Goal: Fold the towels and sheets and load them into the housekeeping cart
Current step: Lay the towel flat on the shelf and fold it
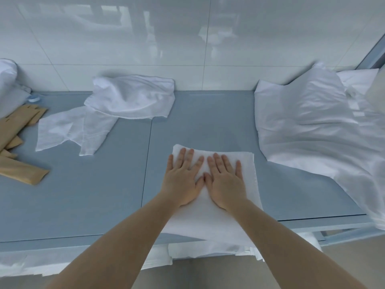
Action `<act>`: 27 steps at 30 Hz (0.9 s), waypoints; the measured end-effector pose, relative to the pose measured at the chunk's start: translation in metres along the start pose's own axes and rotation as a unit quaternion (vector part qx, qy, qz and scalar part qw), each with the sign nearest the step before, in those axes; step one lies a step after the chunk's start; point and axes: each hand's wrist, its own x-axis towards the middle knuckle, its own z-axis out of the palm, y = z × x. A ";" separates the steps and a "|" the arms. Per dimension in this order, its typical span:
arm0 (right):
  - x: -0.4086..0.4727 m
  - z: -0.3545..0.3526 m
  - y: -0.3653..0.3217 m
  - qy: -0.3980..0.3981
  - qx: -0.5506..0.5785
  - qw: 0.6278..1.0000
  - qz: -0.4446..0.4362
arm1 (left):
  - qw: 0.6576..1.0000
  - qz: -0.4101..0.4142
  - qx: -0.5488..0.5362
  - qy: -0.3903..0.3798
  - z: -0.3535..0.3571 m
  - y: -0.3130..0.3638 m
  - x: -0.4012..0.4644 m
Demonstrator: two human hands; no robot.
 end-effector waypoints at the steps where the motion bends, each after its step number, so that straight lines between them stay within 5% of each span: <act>1: 0.001 0.002 0.006 -0.003 -0.001 1.000 0.018 | 1.000 -0.007 -0.005 0.003 0.003 -0.002 0.000; 15: 0.040 -0.032 0.031 -0.097 0.006 0.995 -0.028 | 0.995 -0.077 -0.043 -0.051 -0.019 0.007 0.019; 20: -0.019 -0.032 0.008 -0.010 0.031 0.999 -0.011 | 0.998 -0.036 -0.027 0.032 -0.021 0.022 -0.029; 27: -0.050 0.001 -0.014 0.004 0.007 1.000 -0.008 | 0.997 -0.056 -0.041 0.033 0.008 0.024 -0.047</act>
